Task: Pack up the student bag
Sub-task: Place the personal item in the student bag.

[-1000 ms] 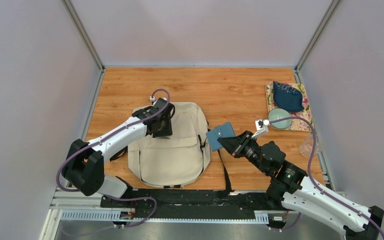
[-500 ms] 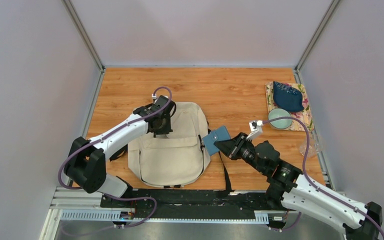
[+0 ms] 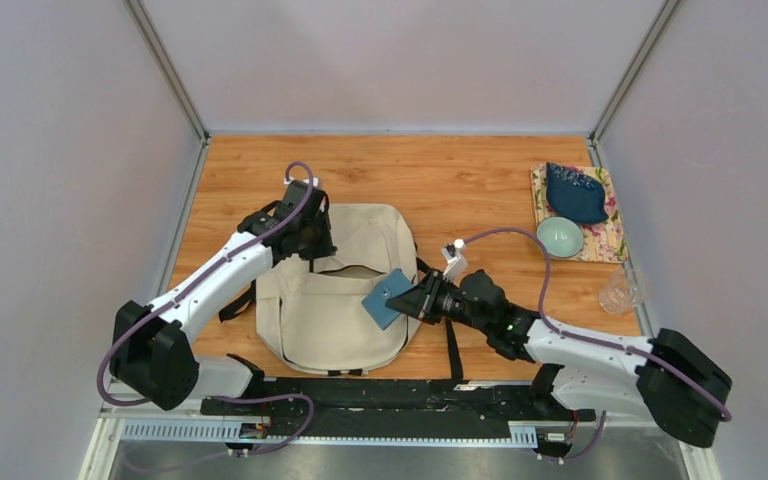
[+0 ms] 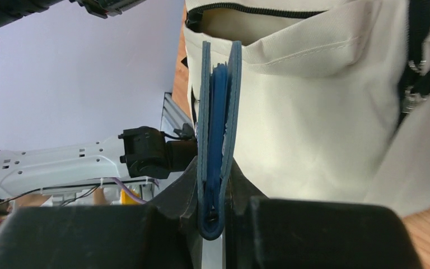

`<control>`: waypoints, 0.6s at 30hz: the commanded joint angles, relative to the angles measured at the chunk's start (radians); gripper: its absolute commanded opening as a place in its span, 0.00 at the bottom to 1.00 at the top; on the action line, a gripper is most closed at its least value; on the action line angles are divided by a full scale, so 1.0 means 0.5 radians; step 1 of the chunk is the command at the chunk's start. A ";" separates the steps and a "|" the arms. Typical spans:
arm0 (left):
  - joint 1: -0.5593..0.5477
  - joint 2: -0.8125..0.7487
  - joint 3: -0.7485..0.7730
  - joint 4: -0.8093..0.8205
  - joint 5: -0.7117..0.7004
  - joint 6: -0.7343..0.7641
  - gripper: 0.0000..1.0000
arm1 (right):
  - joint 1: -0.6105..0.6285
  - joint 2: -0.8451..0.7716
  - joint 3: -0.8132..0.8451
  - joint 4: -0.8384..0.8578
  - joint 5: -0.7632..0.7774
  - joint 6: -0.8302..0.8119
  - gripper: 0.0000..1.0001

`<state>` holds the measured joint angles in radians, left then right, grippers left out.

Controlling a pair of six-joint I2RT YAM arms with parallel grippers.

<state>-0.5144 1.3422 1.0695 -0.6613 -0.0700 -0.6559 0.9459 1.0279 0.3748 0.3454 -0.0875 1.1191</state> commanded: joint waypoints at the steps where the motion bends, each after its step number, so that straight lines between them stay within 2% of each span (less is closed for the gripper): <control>1: 0.081 -0.159 -0.056 0.255 0.223 -0.047 0.00 | -0.002 0.330 0.112 0.734 -0.263 0.234 0.00; 4: 0.136 -0.181 -0.080 0.270 0.312 -0.041 0.00 | -0.002 0.622 0.164 1.041 -0.371 0.376 0.00; 10: 0.191 -0.233 -0.148 0.310 0.398 -0.044 0.00 | 0.004 1.036 0.300 1.437 -0.509 0.572 0.00; 18: 0.225 -0.282 -0.185 0.338 0.425 -0.044 0.00 | 0.007 1.337 0.389 1.680 -0.573 0.744 0.00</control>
<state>-0.4114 1.2522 0.9722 -0.5762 0.1040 -0.6682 0.9463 1.6566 0.5350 1.0084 -0.3431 1.4239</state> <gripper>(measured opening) 0.007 0.130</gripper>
